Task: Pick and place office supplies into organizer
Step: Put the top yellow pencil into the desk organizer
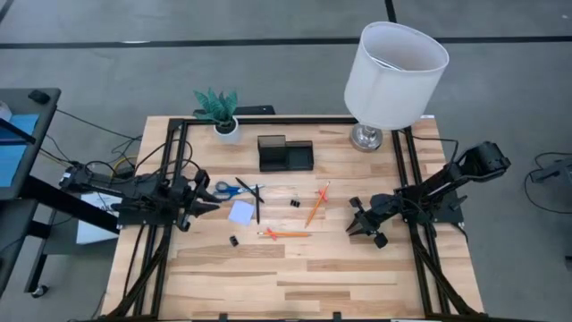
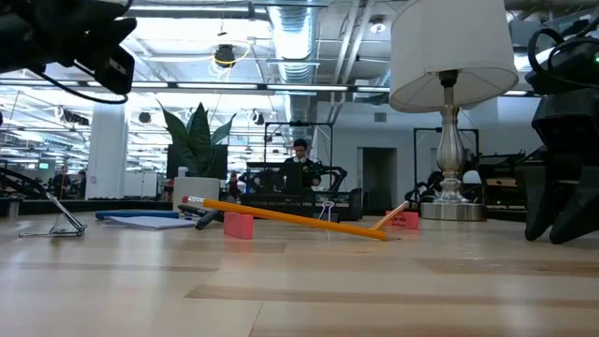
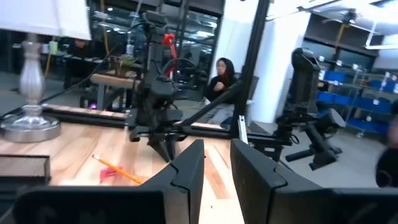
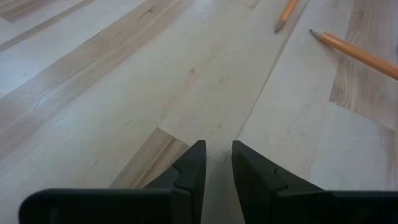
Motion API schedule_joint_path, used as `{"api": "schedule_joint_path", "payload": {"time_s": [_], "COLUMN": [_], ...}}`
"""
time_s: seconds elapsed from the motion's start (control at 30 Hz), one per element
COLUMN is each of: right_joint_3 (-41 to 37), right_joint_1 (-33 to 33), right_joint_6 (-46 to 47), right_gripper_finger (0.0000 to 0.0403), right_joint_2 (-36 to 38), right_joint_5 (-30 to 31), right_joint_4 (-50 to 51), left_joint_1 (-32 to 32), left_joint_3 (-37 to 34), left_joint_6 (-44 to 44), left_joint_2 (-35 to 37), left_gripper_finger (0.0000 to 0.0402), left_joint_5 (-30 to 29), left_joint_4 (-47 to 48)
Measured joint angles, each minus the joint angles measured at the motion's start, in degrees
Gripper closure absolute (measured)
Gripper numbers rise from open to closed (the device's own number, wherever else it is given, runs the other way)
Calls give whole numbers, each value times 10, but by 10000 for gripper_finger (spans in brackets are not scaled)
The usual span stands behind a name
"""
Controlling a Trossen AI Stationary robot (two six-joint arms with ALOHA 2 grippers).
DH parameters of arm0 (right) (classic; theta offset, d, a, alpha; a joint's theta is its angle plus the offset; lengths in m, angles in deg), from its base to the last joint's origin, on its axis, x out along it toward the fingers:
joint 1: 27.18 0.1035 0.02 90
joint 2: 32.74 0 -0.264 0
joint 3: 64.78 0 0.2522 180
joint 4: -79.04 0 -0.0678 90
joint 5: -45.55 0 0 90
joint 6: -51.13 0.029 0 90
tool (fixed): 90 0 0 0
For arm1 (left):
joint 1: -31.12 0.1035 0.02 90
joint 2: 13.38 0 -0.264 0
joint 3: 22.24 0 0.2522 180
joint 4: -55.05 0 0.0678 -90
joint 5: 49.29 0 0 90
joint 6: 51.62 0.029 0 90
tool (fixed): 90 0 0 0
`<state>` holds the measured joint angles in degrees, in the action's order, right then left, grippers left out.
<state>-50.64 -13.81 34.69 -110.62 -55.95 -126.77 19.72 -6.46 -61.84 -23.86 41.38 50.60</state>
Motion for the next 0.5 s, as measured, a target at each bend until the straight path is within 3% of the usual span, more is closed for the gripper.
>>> {"api": "schedule_joint_path", "payload": {"time_s": [0.5], "right_joint_3": [0], "right_joint_1": [0], "right_joint_6": [-16], "right_gripper_finger": [332], "right_joint_2": [0], "right_joint_5": [2], "right_joint_4": [-4], "left_joint_1": [0], "left_joint_3": [0], "left_joint_6": [153], "left_joint_2": [0], "left_gripper_finger": [331], "left_joint_5": [-16], "left_joint_4": [-56]}}
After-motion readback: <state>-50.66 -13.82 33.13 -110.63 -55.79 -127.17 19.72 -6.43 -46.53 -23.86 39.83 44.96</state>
